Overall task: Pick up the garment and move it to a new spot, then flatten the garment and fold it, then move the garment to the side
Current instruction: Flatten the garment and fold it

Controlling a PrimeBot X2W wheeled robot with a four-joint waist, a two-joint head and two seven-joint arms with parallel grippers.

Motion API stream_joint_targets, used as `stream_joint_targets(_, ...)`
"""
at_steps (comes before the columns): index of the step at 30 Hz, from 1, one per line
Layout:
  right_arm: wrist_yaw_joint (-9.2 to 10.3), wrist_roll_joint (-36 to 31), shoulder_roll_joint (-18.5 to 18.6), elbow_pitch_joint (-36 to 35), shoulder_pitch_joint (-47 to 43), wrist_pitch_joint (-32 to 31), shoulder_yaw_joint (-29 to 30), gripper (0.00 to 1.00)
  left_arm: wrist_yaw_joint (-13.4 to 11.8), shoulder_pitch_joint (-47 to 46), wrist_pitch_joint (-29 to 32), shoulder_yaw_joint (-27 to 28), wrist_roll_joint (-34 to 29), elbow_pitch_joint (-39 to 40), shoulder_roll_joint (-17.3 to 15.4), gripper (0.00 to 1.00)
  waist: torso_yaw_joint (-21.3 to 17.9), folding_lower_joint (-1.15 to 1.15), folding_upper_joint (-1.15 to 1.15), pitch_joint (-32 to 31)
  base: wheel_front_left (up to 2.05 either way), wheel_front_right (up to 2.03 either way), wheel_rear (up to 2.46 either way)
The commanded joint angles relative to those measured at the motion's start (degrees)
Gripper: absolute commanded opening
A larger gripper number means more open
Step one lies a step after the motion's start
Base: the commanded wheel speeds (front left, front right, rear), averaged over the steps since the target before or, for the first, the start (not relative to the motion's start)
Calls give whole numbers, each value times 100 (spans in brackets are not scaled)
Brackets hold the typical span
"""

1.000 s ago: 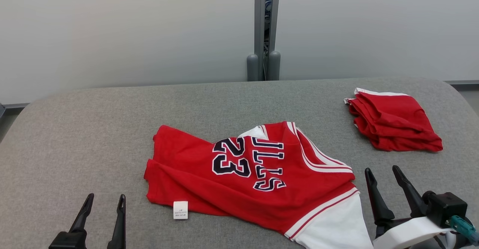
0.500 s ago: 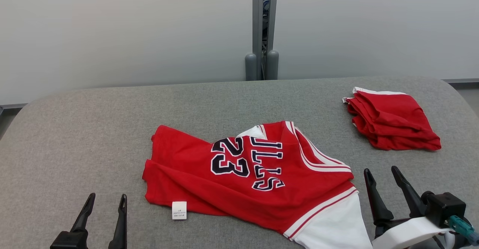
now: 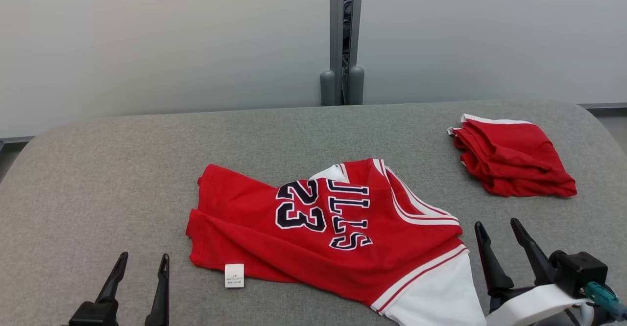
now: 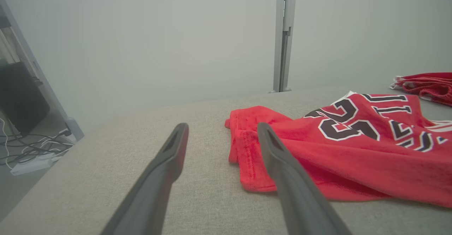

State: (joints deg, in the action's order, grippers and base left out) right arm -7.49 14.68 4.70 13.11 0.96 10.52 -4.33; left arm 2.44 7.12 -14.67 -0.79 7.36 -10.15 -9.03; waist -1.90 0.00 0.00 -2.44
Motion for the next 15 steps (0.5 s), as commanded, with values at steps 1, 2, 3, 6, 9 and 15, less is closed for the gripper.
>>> stream_joint_targets(1, 0, 53, 38, -1, 17, -55, -16, 100, 24, -78, -30, -18, 50, -25, -42, 100, 1, 0, 0, 3, 0, 0, 0)
stream_joint_targets(2, 0, 60, 46, 19, 17, -91, -30, 100, 52, -98, -26, -44, 49, -40, -51, 100, 2, 0, 0, 6, 0, 0, 0)
stream_joint_targets(3, 0, 60, 64, 31, 22, -139, -48, 100, 88, -117, -14, -81, 85, -46, -39, 100, 4, 0, 0, 7, 0, 0, 0)
stream_joint_targets(6, 0, 104, 117, 75, 26, -315, -132, 100, 212, -180, 36, -193, 143, -150, -81, 100, 2, 0, 0, 9, 0, 0, 0)
stream_joint_targets(9, 0, 160, 224, 133, -24, -564, -250, 100, 325, -241, 120, -349, 236, -332, -108, 100, -15, 0, 0, -3, 0, 0, 0)
stream_joint_targets(15, 0, 292, 412, 152, -128, -1111, -416, 100, 461, -528, 257, -703, 486, -874, -271, 100, -85, 0, 0, 95, 0, 0, 0)
